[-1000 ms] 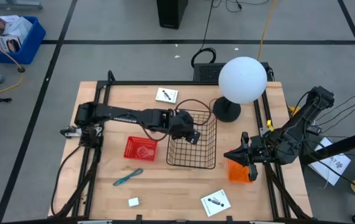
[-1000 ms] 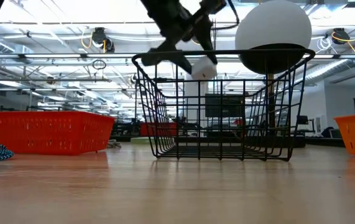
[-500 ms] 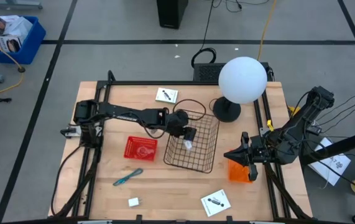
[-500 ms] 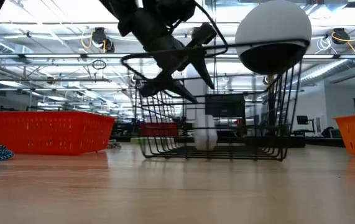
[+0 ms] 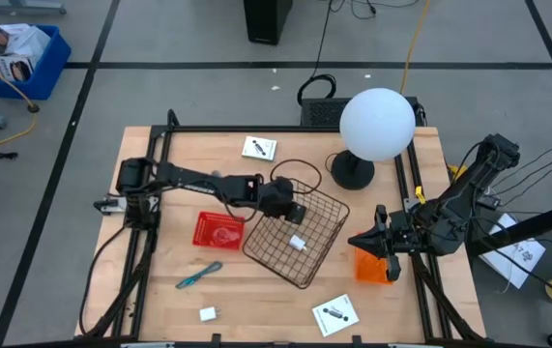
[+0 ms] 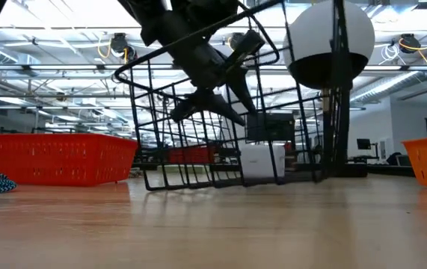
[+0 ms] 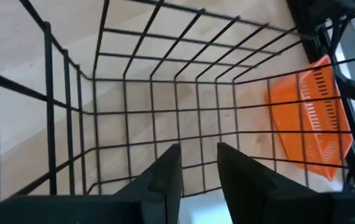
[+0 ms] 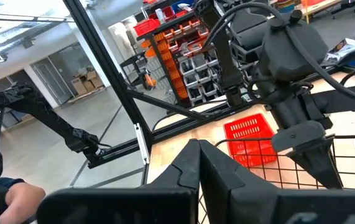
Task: Pick and place items into bin
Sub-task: Put the charger adapter into the black basket
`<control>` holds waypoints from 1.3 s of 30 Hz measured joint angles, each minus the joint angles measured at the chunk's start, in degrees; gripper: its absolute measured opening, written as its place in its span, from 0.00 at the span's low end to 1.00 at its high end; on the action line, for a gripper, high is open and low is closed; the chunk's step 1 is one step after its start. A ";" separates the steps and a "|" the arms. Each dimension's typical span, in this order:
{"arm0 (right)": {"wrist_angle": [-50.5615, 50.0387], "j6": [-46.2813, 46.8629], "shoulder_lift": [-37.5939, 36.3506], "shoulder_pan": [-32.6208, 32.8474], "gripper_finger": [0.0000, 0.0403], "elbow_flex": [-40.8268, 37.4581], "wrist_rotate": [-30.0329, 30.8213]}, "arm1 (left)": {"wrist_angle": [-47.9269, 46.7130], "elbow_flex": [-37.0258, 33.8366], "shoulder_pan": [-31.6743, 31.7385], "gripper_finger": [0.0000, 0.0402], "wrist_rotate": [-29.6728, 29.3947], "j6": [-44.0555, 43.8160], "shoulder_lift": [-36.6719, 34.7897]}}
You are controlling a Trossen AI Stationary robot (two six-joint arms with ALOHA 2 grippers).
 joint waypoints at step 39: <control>0.04 0.00 -0.02 0.00 0.00 0.00 0.00 | -38.87 9.33 -33.09 0.27 -17.17 38.05 -10.75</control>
